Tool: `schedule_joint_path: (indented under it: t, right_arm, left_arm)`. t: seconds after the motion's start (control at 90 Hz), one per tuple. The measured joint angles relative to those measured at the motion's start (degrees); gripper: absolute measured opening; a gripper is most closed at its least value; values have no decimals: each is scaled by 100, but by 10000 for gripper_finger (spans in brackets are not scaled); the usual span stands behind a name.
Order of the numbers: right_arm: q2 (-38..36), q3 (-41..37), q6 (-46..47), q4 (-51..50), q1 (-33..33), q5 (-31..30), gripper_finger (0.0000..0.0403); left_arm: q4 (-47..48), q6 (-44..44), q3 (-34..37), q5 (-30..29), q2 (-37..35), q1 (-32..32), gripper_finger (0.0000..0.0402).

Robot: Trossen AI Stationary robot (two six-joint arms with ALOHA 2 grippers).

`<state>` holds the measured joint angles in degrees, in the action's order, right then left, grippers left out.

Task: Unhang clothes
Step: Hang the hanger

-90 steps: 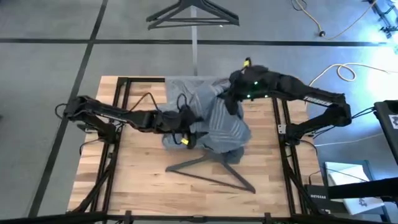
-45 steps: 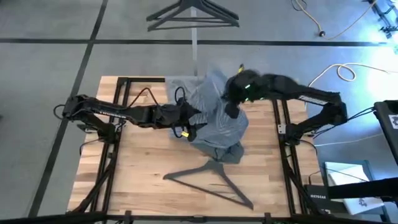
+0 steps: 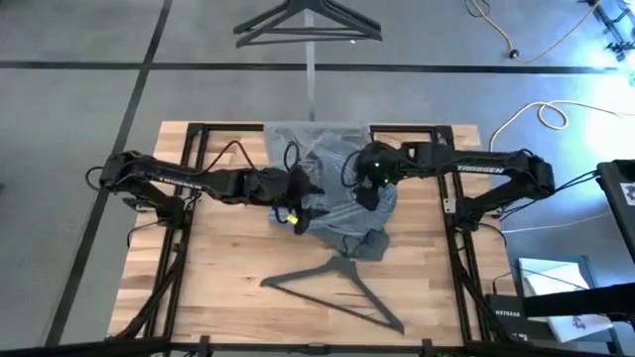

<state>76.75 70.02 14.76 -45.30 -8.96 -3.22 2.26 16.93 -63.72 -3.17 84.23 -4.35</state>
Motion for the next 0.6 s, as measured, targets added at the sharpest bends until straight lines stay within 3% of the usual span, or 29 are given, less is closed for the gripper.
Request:
schedule_joint_path:
  t: [0.111, 0.278, 0.433, 0.6]
  right_arm:
    - [-203, 416, 374, -399, 1, -596, 393]
    - [-436, 939, 1110, -705, 163, -667, 368]
    - [-437, 857, 1918, -437, 870, -37, 356]
    - [-271, 580, 3504, -148, 2091, -370, 356]
  left_arm:
    - [485, 260, 0, 197, -85, -216, 276]
    - [1416, 659, 21, 262, -92, -700, 276]
    - [795, 926, 297, 52, -87, -1440, 276]
    - [155, 1462, 982, -302, -87, -1896, 276]
